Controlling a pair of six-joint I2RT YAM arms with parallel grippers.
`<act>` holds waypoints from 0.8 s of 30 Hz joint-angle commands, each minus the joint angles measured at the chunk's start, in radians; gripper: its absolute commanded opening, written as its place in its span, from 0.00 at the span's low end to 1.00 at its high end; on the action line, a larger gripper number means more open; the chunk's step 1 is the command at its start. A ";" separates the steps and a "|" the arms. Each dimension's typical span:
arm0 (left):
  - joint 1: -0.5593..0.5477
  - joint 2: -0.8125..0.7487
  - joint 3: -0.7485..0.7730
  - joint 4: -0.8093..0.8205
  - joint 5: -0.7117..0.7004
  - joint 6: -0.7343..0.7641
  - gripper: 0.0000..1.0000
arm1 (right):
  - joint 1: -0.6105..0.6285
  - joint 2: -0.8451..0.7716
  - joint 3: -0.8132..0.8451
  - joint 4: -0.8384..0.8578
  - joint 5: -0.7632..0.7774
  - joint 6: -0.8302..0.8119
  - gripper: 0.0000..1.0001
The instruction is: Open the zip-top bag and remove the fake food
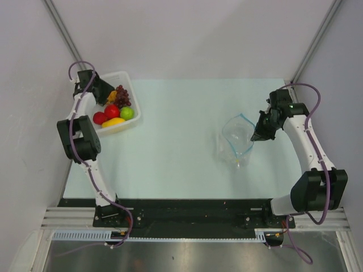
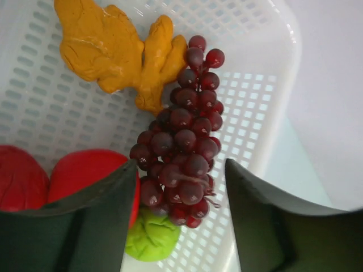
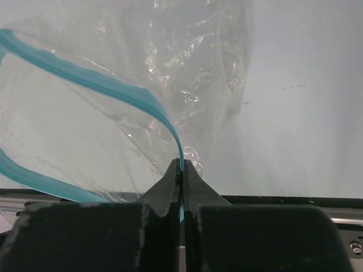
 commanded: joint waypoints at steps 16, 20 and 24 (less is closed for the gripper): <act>-0.296 -0.509 -0.306 0.009 0.144 0.117 0.82 | -0.102 -0.297 0.042 -0.296 0.351 0.062 0.00; -0.413 -0.592 -0.376 0.013 0.156 0.125 0.82 | -0.109 -0.319 0.042 -0.323 0.511 0.062 0.00; -0.544 -0.620 -0.407 0.013 0.182 0.125 0.82 | -0.112 -0.273 0.041 -0.302 0.579 0.059 0.00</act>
